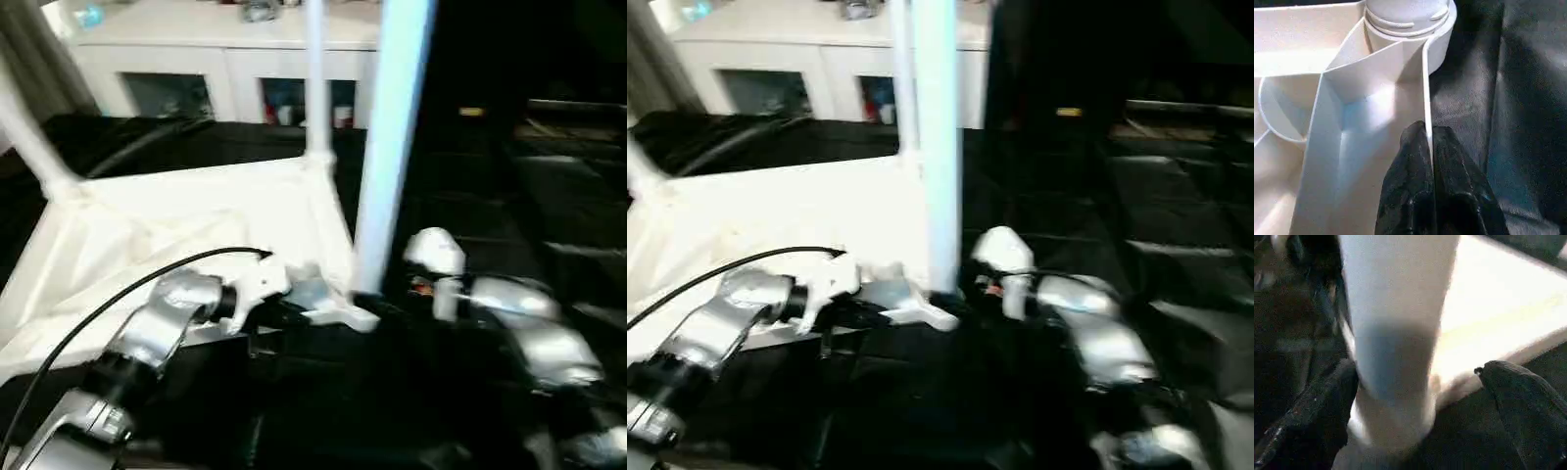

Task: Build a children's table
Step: Rotate table base

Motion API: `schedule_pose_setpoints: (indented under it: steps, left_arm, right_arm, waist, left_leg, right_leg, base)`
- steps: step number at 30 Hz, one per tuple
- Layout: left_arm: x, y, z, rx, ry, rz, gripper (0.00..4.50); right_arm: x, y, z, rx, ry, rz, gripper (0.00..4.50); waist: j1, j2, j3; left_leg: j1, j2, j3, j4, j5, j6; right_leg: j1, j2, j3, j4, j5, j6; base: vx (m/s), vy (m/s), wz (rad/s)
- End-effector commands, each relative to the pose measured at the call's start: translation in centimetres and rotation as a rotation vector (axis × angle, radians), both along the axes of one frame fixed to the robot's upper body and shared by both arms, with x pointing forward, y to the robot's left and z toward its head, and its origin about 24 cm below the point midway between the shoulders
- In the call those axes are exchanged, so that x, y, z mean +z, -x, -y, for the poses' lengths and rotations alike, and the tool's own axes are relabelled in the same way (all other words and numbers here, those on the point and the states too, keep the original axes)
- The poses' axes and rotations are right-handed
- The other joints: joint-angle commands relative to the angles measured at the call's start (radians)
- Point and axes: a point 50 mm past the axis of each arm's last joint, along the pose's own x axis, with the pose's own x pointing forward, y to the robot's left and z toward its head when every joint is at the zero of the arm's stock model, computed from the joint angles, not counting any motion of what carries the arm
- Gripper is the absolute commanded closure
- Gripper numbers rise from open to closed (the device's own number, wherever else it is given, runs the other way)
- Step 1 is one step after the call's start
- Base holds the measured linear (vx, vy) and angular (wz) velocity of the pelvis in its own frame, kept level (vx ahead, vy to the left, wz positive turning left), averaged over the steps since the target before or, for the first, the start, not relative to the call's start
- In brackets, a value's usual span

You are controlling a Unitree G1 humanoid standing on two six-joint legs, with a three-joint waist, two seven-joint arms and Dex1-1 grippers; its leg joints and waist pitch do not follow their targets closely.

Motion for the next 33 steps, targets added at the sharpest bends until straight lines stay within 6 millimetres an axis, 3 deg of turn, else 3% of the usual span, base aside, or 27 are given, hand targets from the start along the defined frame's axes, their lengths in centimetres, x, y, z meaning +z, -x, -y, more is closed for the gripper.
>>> schedule_pose_setpoints:
  steps: [1, 2, 6, 9, 12, 13, 14, 15, 19, 20, 24, 26, 29, 33]
  left_arm:
    - [-0.3, -0.2, -0.9, -0.046, -0.091, 0.01, 4.5]
    - [-0.1, -0.3, -0.9, -0.06, -0.09, 0.02, 4.5]
    - [1.0, -0.6, -0.1, -0.132, -0.02, 0.077, 4.5]
    - [2.0, -0.3, 1.1, -0.209, 0.043, 0.134, 4.5]
    - [2.3, 0.1, 1.5, -0.279, 0.037, 0.184, 4.5]
    - [2.3, 0.1, 1.5, -0.279, 0.037, 0.184, 4.5]
    - [2.3, 0.1, 1.4, -0.292, 0.03, 0.185, 4.5]
    - [2.2, 0.1, 1.3, -0.288, 0.028, 0.187, 4.5]
    - [2.2, -0.1, 1.0, -0.239, 0.061, 0.2, 4.5]
    - [2.4, -0.3, 0.9, -0.203, 0.088, 0.197, 4.22]
    - [2.9, -0.4, 0.3, -0.149, 0.137, 0.176, 3.71]
    - [3.3, -0.3, -0.2, -0.115, 0.165, 0.182, 3.59]
    - [4.0, -0.1, -1.1, -0.054, 0.216, 0.182, 3.38]
    - [5.3, 0.4, -2.5, 0.054, 0.291, 0.148, 3.1]
  right_arm:
    - [0.6, 0.3, 2.2, -0.028, 0.034, 0.001, 0.09]
    - [0.6, 0.5, 3.1, -0.048, 0.05, -0.008, 0.09]
    - [0.8, 0.1, 4.7, -0.169, 0.064, 0.012, 0.09]
    - [0.4, -0.5, 4.4, -0.235, 0.065, 0.033, 0.09]
    - [0.0, -0.7, 3.4, -0.228, 0.043, 0.034, 0.09]
    - [0.0, -0.7, 3.4, -0.228, 0.043, 0.034, 0.09]
    - [-0.2, -0.8, 3.2, -0.223, 0.034, 0.029, 0.09]
    - [-0.2, -0.9, 3.0, -0.222, 0.034, 0.028, 0.09]
    - [-0.3, -1.3, 2.6, -0.224, 0.035, 0.034, 0.09]
    - [-0.3, -1.6, 2.5, -0.233, 0.033, 0.04, 0.03]
    - [-0.4, -2.3, 2.4, -0.275, 0.037, 0.06, 0.0]
    - [-0.5, -2.8, 2.2, -0.303, 0.04, 0.079, 0.0]
    - [-0.6, -3.5, 1.7, -0.352, 0.044, 0.095, 0.0]
    - [-0.6, -4.5, 1.3, -0.434, 0.037, 0.129, 0.0]
  waist:
    - [0.006, -0.013, -0.065]
    - [0.006, -0.006, -0.064]
    - [0.007, -0.008, -0.062]
    - [0.006, -0.008, -0.065]
    - [0.014, -0.012, -0.07]
    - [0.021, -0.009, -0.073]
    - [0.023, -0.016, -0.074]
    - [0.028, -0.015, -0.072]
    - [0.04, -0.016, -0.07]
    - [0.04, -0.024, -0.069]
    - [0.042, -0.025, -0.069]
    - [0.041, -0.03, -0.067]
    - [0.027, -0.029, -0.064]
    - [0.013, -0.025, -0.063]
  left_leg:
    - [0.003, 0.018, -0.003, -0.054, -0.098, 0.081]
    - [0.005, 0.017, -0.003, -0.053, -0.118, 0.073]
    - [0.004, 0.017, -0.005, -0.056, -0.136, 0.058]
    - [0.005, 0.018, -0.005, -0.055, -0.111, 0.055]
    - [0.005, 0.022, -0.004, -0.052, -0.088, 0.07]
    - [0.007, 0.024, -0.003, -0.049, -0.079, 0.077]
    - [0.008, 0.025, -0.002, -0.048, -0.073, 0.082]
    - [0.004, 0.026, -0.003, -0.049, -0.065, 0.089]
    - [0.004, 0.026, -0.002, -0.05, -0.078, 0.081]
    - [0.002, 0.025, -0.001, -0.051, -0.075, 0.078]
    - [0.002, 0.027, -0.002, -0.052, -0.073, 0.066]
    - [0.001, 0.026, -0.001, -0.052, -0.073, 0.063]
    - [-0.002, 0.022, -0.001, -0.055, -0.076, 0.049]
    - [0.003, 0.022, 0.001, -0.056, -0.081, 0.038]
  right_leg:
    - [0.062, -0.065, 0.039, -0.069, 0.022, -0.233]
    - [0.061, -0.064, 0.038, -0.073, -0.007, -0.229]
    - [0.063, -0.067, 0.037, -0.077, -0.072, -0.221]
    - [0.059, -0.066, 0.036, -0.075, -0.05, -0.233]
    - [0.058, -0.066, 0.036, -0.065, 0.01, -0.245]
    - [0.055, -0.065, 0.036, -0.061, 0.039, -0.25]
    - [0.054, -0.064, 0.036, -0.059, 0.056, -0.253]
    - [0.055, -0.066, 0.035, -0.056, 0.067, -0.255]
    - [0.052, -0.07, 0.036, -0.057, 0.029, -0.244]
    - [0.054, -0.071, 0.036, -0.057, 0.02, -0.239]
    - [0.053, -0.074, 0.036, -0.056, 0.001, -0.241]
    - [0.052, -0.073, 0.036, -0.054, 0.0, -0.24]
    - [0.053, -0.071, 0.035, -0.054, -0.022, -0.235]
    - [0.05, -0.067, 0.035, -0.054, -0.025, -0.243]
  base:
    - [0.0, 0.0, 0.0]
    - [0.0, 0.0, 0.0]
    - [0.0, 0.0, 0.0]
    - [0.0, 0.0, 0.0]
    - [0.0, 0.0, 0.0]
    - [0.0, 0.0, 0.0]
    - [0.0, 0.0, 0.0]
    - [0.0, 0.0, 0.0]
    - [0.0, 0.0, 0.0]
    - [0.0, 0.0, 0.0]
    - [0.0, 0.0, 0.0]
    - [0.0, 0.0, 0.0]
    - [0.0, 0.0, 0.0]
    - [0.0, 0.0, 0.0]
